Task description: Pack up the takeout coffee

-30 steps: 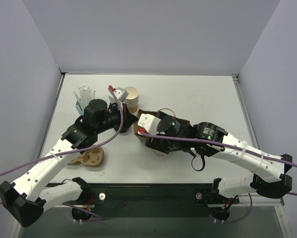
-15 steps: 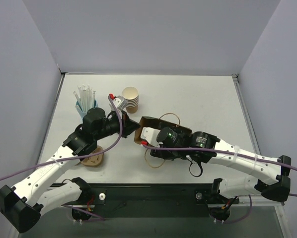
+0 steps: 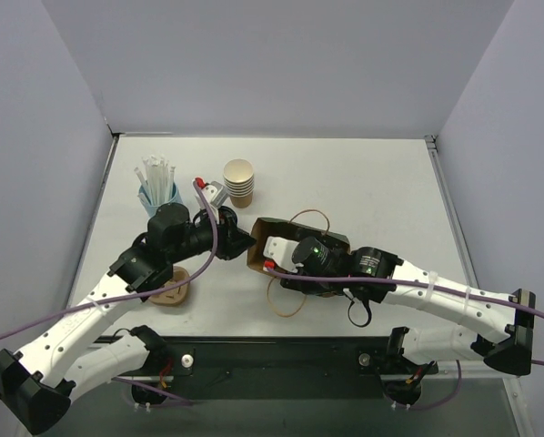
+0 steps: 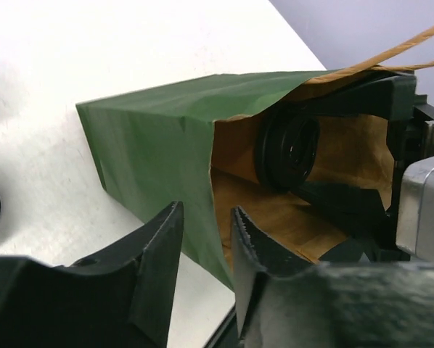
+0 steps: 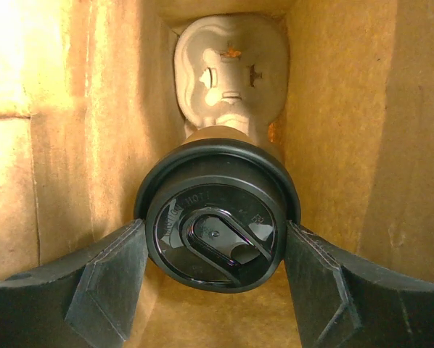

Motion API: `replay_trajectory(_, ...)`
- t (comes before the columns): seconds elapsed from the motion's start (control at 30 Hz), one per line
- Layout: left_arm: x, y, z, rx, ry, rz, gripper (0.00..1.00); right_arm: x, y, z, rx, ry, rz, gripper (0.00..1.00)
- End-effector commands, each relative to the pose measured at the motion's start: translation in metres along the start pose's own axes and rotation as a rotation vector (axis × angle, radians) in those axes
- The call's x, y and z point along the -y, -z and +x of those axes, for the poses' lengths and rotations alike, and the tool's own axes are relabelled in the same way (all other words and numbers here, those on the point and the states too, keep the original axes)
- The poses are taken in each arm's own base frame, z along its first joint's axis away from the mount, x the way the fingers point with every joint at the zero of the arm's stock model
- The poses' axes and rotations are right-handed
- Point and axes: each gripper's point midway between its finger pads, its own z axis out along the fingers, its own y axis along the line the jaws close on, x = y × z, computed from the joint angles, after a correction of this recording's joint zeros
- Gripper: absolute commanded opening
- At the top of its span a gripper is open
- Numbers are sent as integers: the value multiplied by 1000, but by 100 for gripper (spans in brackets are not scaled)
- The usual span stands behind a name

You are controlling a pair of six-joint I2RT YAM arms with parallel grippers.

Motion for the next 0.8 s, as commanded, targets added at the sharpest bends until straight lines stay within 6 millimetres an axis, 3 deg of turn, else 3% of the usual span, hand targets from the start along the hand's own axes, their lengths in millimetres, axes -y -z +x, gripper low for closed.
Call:
replay_trajectory(0.0, 4, 16, -8, 4, 34, -45, 45, 5, 3, -2, 21, -41, 33, 38)
replay_trajectory(0.27, 1, 21, 5, -31, 55, -76, 49, -5, -4, 2, 13, -46, 22, 39)
replay_trajectory(0.53, -3, 16, -2, -3, 33, -97, 48, -4, -2, 0, 21, -56, 36, 38)
replay_trajectory(0.67, 0, 7, 1, -18, 14, -71, 37, -4, -4, 1, 22, -58, 43, 38)
replay_trajectory(0.77, 12, 1, 6, -23, -19, -12, 9, -2, -4, 2, 24, -47, 55, 38)
